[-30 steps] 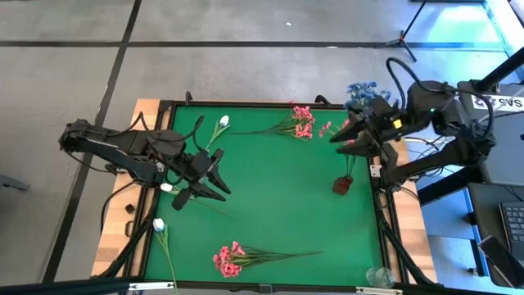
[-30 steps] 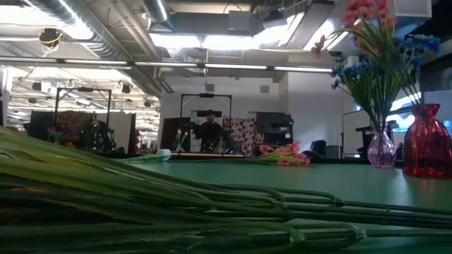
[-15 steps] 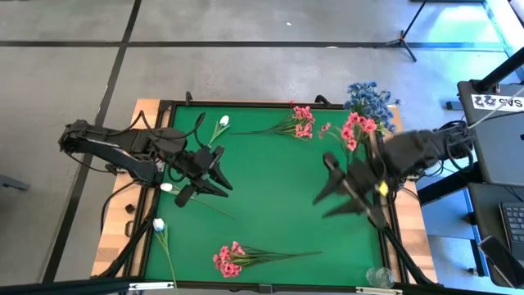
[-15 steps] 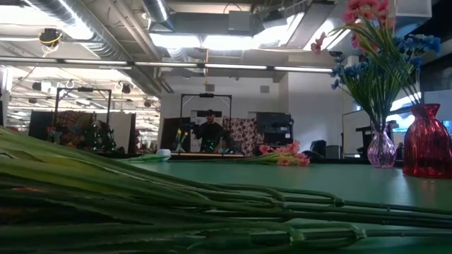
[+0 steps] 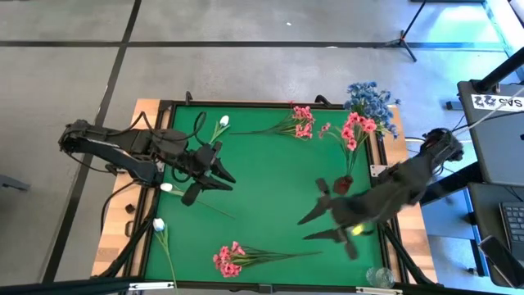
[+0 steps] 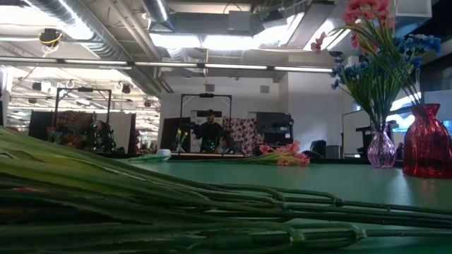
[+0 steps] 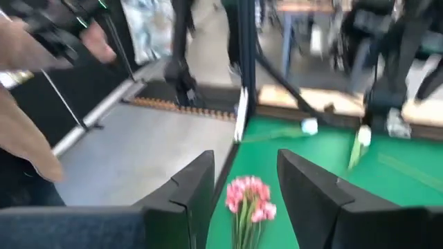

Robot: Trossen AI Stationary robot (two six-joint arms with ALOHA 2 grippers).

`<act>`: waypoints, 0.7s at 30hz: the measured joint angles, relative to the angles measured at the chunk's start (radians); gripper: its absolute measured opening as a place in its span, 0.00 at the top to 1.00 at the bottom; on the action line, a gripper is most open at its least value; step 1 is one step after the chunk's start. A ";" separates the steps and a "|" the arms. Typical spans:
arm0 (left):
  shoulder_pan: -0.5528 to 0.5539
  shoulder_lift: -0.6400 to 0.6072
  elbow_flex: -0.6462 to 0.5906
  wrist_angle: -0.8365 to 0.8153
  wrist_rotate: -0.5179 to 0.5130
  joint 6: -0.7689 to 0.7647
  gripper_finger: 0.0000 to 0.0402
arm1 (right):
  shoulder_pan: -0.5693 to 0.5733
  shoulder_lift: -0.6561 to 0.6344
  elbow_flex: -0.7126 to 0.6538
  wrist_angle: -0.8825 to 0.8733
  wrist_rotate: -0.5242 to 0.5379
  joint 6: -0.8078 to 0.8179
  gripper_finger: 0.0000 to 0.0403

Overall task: Sort flowers into vase by color
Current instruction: Put the bottom pink flowers into the red vase

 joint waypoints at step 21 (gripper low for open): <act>-0.143 0.000 0.000 -0.058 -0.015 0.023 0.75 | -0.016 0.477 -0.024 0.078 0.048 0.216 0.25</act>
